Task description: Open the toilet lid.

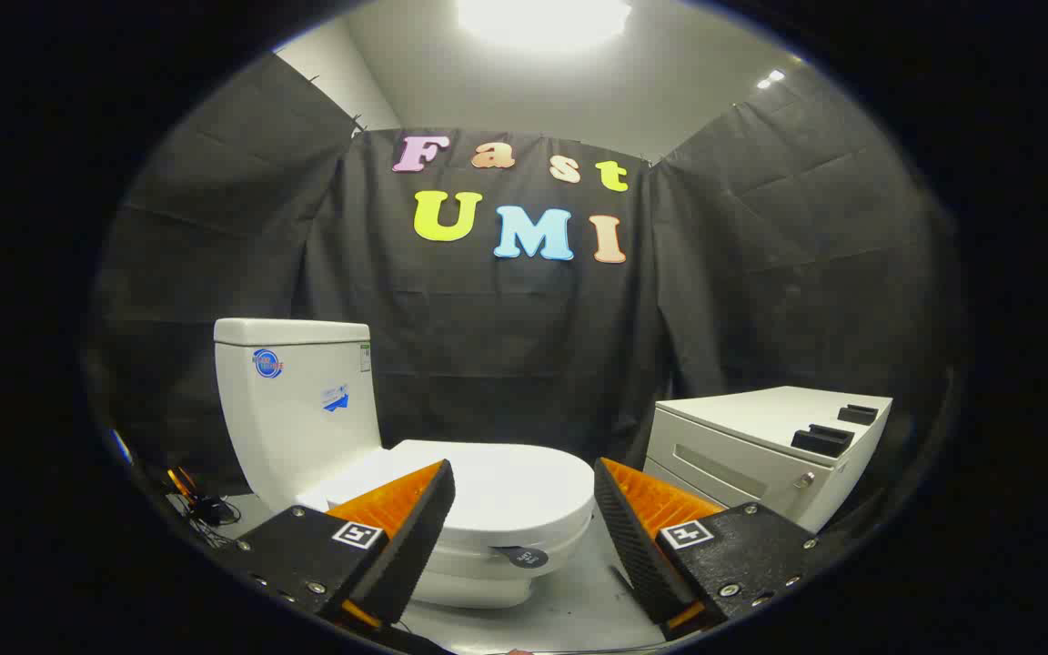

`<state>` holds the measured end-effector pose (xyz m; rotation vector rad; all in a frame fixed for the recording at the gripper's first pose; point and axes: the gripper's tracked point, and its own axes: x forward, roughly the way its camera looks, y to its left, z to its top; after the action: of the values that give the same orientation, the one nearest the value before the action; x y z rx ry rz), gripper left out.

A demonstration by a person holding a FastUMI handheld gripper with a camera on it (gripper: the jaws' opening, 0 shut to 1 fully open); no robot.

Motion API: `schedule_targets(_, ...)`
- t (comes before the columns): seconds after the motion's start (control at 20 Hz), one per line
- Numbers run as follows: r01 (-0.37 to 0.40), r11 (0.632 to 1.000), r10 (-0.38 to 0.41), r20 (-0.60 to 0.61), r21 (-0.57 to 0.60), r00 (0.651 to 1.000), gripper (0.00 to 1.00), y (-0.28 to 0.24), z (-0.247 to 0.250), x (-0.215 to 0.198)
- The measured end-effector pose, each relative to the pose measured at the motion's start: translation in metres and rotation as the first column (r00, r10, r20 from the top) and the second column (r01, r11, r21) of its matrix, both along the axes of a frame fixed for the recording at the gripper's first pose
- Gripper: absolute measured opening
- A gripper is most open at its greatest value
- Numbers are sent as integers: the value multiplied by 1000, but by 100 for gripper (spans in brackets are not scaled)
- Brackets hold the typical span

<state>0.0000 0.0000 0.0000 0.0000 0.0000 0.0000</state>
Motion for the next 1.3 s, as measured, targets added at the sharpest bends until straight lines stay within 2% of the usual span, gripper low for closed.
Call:
schedule_targets(0.4, 0, 1000, 0, 10, 23, 1000, 95, -6, 24, 4)
schedule_targets(0.7, -11, 1000, 11, 29, -3, 1000, 95, -5, 41, 8)
schedule_targets(1.1, 2, 1000, -2, -30, 16, 1000, 95, -2, 19, 19)
schedule_targets(1.2, -11, 998, 12, -21, 55, 1000, 95, 4, 20, 25)
schedule_targets(1.3, -42, 988, 44, -12, 146, 999, 95, 14, 19, 33)
